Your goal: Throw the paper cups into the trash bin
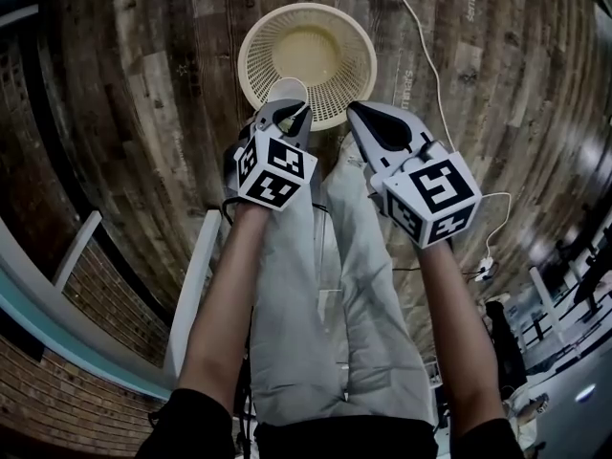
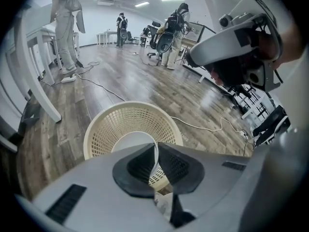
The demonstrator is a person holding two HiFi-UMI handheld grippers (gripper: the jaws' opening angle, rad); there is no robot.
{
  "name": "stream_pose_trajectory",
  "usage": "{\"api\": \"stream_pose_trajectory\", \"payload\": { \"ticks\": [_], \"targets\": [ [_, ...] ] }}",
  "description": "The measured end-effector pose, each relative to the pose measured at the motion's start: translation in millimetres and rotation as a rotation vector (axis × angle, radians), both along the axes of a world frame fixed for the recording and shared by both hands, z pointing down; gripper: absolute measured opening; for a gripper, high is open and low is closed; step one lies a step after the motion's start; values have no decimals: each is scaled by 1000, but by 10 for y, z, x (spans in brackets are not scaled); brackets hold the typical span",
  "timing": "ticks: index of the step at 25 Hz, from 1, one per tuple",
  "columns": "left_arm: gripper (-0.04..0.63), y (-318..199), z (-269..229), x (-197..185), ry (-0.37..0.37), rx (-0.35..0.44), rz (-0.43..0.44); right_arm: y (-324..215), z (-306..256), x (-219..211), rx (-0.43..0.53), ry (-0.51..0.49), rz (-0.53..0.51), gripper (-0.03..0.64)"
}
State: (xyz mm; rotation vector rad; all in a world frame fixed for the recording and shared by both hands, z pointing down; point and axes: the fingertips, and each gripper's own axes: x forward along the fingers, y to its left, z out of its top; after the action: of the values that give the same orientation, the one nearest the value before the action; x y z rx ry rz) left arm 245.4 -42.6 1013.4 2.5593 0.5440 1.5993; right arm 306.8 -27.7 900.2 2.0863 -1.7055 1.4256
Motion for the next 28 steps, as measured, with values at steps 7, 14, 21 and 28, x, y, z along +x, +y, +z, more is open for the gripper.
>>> {"api": "stream_pose_trajectory", "payload": {
  "ticks": [7,14,21,28],
  "targets": [
    [31,-10,69,4,7,-19,-19,14,129,-71,-26,-16,8,5],
    [140,-38,-9,147,47,-44,-37,54,182,-152,-44,-24,-5,5],
    [138,-91,-101,45,42,-36,-24,22,134,-205,-44,-21,-28,5],
    [40,-223,-443,-5,57,-38,1,-44,-90,-181,-32,-1,-37,5]
  ]
}}
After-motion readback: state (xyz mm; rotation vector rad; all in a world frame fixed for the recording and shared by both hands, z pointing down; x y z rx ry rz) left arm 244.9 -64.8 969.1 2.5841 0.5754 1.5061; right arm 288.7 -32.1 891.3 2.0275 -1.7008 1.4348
